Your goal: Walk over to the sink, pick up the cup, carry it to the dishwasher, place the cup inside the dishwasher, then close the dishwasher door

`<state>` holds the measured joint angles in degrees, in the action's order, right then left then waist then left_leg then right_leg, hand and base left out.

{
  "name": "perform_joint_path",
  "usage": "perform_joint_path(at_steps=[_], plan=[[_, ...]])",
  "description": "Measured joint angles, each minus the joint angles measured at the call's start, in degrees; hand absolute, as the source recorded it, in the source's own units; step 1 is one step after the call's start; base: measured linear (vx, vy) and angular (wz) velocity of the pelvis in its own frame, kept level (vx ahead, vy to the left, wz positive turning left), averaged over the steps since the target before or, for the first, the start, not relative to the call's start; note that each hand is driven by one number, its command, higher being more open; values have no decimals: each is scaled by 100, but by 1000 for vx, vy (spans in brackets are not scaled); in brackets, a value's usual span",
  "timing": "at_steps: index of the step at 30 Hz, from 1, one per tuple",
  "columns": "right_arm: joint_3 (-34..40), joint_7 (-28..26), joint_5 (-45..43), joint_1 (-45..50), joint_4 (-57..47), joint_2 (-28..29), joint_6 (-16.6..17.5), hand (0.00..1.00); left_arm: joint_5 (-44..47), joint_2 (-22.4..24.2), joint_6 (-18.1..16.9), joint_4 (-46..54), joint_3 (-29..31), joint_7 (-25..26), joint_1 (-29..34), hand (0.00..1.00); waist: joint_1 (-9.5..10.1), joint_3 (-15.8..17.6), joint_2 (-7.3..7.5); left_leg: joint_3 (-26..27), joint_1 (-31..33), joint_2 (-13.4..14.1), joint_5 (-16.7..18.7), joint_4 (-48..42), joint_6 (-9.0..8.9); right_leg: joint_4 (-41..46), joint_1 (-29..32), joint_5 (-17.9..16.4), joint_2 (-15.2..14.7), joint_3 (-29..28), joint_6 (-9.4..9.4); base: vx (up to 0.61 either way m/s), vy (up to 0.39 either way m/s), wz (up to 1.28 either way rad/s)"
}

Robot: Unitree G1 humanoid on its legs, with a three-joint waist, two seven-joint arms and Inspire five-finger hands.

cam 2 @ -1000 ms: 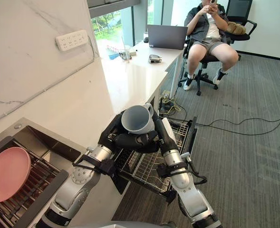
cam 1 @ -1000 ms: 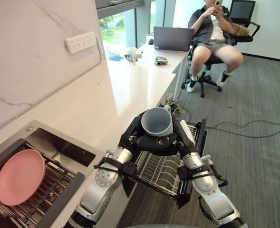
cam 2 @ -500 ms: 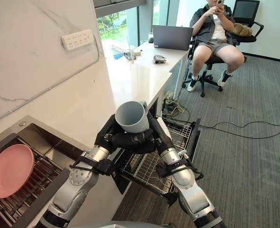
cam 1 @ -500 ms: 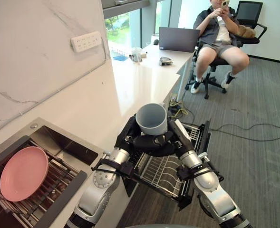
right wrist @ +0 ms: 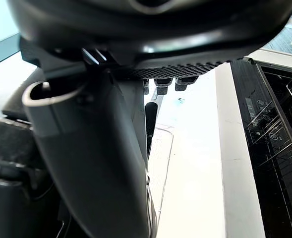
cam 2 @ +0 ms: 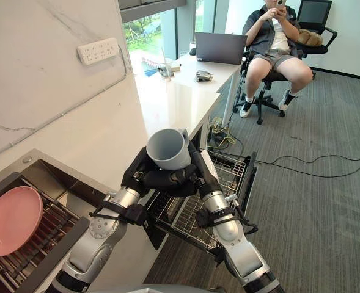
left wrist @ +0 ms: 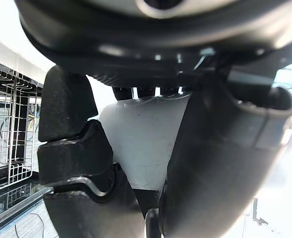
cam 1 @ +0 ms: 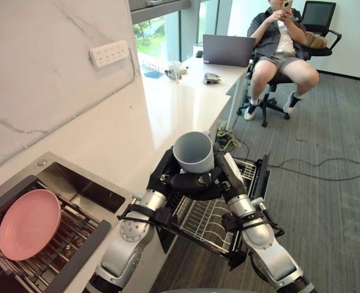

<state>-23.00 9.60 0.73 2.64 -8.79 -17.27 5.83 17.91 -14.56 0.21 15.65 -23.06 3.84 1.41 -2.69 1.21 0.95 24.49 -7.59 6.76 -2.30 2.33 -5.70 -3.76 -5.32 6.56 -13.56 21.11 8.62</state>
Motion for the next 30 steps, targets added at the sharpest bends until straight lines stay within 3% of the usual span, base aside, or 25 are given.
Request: perform_joint_path(at_steps=[6,18,25,30], plan=[[3,183,141,0,-1,238,116,100,19,83,59,-211,7,353,82,0,-9,1,-2,8,-14,-1,1,2,-1,0,-1,0,1,-12,0,0,0,0],[29,57,137,9,42,316,120,100,-65,344,-7,-225,44,823,250,0,-4,19,-18,24,-42,-9,2,37,-2,0,-1,-3,1,-23,2,0,0,0],[467,61,112,33,42,517,132,100,-108,397,-7,-231,608,1230,249,0,-59,85,-61,74,-101,-13,4,59,-4,3,-17,-5,2,-50,2,0,0,-3],[660,67,118,39,42,521,137,100,-108,428,-7,-231,793,1230,248,0,-91,92,-63,78,-100,-15,6,73,-7,2,-14,-12,2,-48,5,0,0,0]])
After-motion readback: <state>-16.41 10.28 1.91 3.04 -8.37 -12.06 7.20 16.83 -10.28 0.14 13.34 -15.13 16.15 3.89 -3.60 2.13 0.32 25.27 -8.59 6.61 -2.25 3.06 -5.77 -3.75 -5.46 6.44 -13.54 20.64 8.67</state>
